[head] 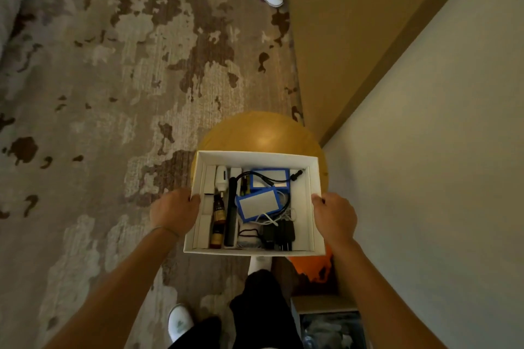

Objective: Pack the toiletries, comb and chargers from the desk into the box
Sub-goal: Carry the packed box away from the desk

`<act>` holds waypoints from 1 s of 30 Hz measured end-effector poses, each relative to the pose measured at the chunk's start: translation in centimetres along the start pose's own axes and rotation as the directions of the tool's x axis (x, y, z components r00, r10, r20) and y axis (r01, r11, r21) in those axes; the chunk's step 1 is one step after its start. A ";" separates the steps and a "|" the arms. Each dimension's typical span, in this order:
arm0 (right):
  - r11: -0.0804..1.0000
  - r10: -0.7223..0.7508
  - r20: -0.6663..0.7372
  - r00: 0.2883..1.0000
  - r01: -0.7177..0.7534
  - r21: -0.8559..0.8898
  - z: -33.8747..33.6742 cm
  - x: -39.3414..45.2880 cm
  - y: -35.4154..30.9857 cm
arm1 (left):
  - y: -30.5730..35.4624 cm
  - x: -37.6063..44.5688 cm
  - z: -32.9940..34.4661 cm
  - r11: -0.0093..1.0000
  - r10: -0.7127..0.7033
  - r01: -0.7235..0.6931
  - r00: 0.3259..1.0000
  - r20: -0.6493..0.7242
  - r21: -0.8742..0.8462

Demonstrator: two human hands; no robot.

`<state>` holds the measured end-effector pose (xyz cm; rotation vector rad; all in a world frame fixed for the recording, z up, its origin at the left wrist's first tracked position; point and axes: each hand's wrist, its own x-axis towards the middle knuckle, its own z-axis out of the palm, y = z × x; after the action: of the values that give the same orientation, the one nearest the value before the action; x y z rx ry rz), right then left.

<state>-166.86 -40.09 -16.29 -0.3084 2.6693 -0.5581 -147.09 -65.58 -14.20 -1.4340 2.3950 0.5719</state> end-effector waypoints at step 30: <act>1.000 -0.001 0.098 0.995 0.003 -0.020 8.5 12.8 0.9 | 1.7 15.6 8.2 0.984 0.094 -0.108 0.990 0.102 0.138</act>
<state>-174.85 -45.86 -28.10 -0.3355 2.5820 -0.5039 -155.44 -73.01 -27.95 -1.2043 2.3910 0.4696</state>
